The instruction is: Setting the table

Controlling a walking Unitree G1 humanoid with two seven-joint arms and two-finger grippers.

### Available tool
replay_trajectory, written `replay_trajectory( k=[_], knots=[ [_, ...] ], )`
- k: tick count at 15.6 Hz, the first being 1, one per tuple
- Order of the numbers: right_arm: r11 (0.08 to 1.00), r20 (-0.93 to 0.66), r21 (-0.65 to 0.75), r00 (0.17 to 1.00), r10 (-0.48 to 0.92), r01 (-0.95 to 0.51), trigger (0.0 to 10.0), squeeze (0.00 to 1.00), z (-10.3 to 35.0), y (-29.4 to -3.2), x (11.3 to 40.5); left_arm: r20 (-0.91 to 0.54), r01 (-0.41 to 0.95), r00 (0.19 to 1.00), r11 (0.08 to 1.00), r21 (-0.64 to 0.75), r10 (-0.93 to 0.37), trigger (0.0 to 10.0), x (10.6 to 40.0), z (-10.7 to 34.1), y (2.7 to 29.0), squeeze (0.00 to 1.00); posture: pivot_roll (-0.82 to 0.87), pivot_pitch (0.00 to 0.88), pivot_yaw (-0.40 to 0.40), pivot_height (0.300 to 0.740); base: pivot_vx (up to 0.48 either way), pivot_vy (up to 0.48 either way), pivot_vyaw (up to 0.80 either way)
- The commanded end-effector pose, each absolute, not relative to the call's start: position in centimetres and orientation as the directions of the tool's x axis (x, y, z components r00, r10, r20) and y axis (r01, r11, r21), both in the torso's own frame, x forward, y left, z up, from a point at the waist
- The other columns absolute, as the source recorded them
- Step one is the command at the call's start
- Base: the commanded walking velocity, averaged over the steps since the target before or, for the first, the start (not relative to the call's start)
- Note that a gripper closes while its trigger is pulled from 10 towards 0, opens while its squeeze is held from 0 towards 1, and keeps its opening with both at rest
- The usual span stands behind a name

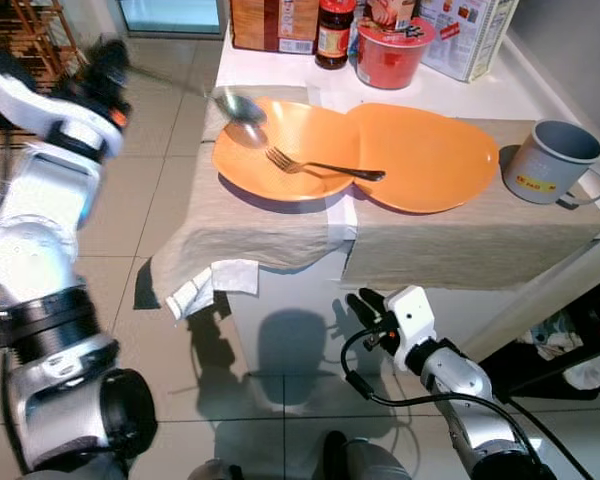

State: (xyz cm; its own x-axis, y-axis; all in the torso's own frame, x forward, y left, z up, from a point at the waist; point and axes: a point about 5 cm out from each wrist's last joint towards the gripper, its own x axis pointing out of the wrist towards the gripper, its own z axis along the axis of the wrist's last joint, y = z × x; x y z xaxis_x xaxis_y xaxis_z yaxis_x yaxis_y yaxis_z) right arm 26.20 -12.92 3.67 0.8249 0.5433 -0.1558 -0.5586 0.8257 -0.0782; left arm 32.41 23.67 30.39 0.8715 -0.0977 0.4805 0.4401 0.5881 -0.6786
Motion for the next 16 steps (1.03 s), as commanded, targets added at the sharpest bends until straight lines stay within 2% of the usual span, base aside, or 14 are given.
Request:
replay_trajectory(
  k=[1,2,3,4,6,7,9,12,14,16],
  knots=[
    [0.840,-0.152,-0.063,0.837,0.525,-0.538,10.0,0.00,3.7,-13.3,26.1,0.595,0.535,0.797,0.576,-0.618,-0.103,7.3,31.0,32.4,24.2,0.00,-0.09,0.128,0.007,0.740,0.000,0.000,0.00],
    [0.843,-0.153,-0.059,0.839,0.522,-0.535,10.0,0.00,3.7,-13.3,26.1,0.688,0.623,0.717,0.549,-0.558,-0.114,10.0,29.1,33.1,25.0,0.00,-0.09,0.128,0.008,0.740,0.000,0.000,0.00],
    [0.849,-0.151,-0.051,0.844,0.515,-0.527,10.0,0.00,3.6,-13.3,26.1,0.774,0.658,0.627,0.597,-0.459,-0.096,10.0,25.6,32.8,26.9,0.00,-0.09,0.129,0.013,0.740,0.000,0.000,0.00],
    [0.851,-0.150,-0.048,0.846,0.512,-0.523,10.0,0.00,3.6,-13.3,26.0,0.789,0.656,0.608,0.613,-0.440,-0.085,10.0,24.6,32.6,27.6,0.00,-0.09,0.129,0.013,0.740,0.000,0.000,0.00],
    [0.846,-0.151,-0.038,0.840,0.521,-0.531,10.0,0.00,3.6,-13.2,26.0,0.824,0.593,0.567,0.690,-0.415,0.009,10.0,20.1,31.4,30.8,0.00,-0.06,0.130,0.009,0.740,0.000,0.000,0.00],
    [0.843,-0.153,-0.036,0.836,0.527,-0.537,10.0,0.00,3.6,-13.2,26.0,0.815,0.568,0.579,0.718,-0.403,-0.001,10.0,19.0,30.8,31.1,0.00,-0.06,0.132,0.006,0.740,0.000,0.000,0.00],
    [0.838,-0.156,-0.035,0.831,0.534,-0.545,10.0,0.00,3.5,-13.2,26.0,0.707,0.436,0.706,0.754,-0.491,0.052,10.0,18.0,27.6,31.5,0.00,-0.05,0.134,0.004,0.740,0.000,0.000,0.00],
    [0.835,-0.160,-0.034,0.828,0.537,-0.549,10.0,0.00,3.5,-13.2,26.0,0.580,0.340,0.807,0.715,-0.611,0.112,10.0,17.4,23.6,30.8,0.00,-0.05,0.136,-0.005,0.740,0.000,0.000,0.00],
    [0.833,-0.162,-0.036,0.826,0.540,-0.552,10.0,0.00,3.5,-13.2,26.0,0.508,0.278,0.852,0.712,-0.644,0.126,10.0,17.9,22.0,30.2,0.00,-0.05,0.133,-0.006,0.740,0.000,0.000,0.00],
    [0.830,-0.164,-0.038,0.823,0.544,-0.557,10.0,0.00,3.5,-13.3,26.0,0.462,0.245,0.877,0.708,-0.663,0.130,10.0,18.7,20.9,29.4,0.00,-0.05,0.131,-0.009,0.740,-0.454,0.000,0.00]
  ],
)
